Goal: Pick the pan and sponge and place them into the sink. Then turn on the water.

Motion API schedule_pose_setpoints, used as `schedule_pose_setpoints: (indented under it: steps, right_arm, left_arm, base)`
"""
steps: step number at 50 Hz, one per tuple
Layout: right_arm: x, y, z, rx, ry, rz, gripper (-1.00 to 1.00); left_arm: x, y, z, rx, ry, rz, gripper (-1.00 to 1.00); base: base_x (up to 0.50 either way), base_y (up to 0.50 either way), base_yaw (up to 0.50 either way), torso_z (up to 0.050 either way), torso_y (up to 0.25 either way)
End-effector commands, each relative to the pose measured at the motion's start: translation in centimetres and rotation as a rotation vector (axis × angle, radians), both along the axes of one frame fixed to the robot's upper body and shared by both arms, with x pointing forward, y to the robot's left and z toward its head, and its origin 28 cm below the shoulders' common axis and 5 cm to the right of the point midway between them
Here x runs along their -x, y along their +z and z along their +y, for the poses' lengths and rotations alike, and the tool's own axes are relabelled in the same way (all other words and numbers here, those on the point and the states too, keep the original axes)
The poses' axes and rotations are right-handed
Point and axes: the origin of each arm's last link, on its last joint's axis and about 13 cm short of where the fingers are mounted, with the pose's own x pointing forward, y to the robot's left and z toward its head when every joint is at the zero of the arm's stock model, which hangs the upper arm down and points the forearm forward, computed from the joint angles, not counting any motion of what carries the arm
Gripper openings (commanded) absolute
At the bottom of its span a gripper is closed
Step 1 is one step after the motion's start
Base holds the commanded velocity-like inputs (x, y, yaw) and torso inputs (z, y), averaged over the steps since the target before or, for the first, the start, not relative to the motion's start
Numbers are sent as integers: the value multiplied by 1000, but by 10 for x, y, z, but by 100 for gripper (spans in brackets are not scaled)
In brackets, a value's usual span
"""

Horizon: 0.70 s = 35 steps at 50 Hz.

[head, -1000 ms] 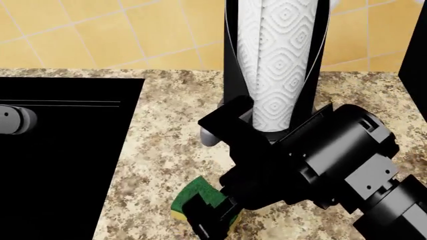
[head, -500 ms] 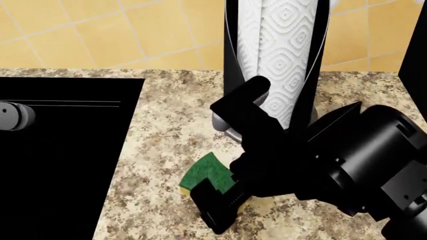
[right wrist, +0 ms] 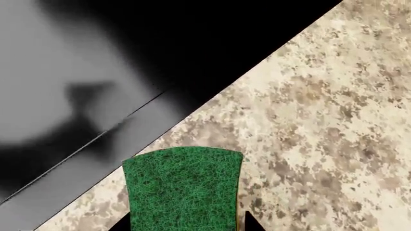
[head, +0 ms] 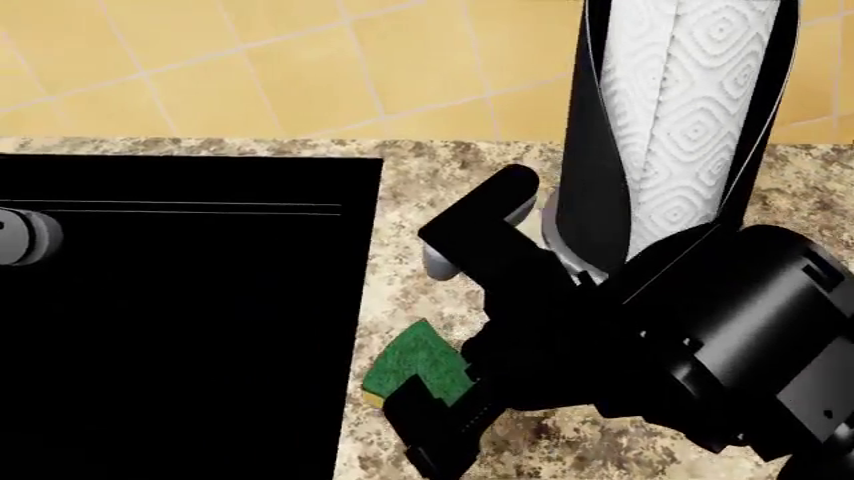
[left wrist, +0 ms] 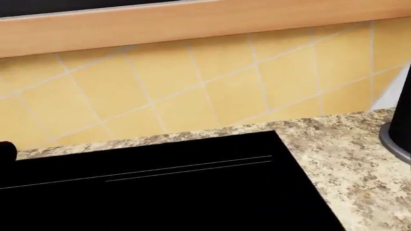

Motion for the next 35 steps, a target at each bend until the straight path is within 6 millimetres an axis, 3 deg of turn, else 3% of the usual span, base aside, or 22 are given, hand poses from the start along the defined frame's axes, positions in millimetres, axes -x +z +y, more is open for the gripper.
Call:
schedule_pose_setpoints:
  steps: [1,35]
  right_arm:
    - [2,-1,0,1,10,-2,-100]
    - [5,-7,-1,-7,13,15,-100]
  left_arm:
    - [1,-1,1,4,2,-1,100]
    - [1,-2,0,2,5,1,100]
  base:
    - [0,500,0,0,0]
    - [0,500,0,0,0]
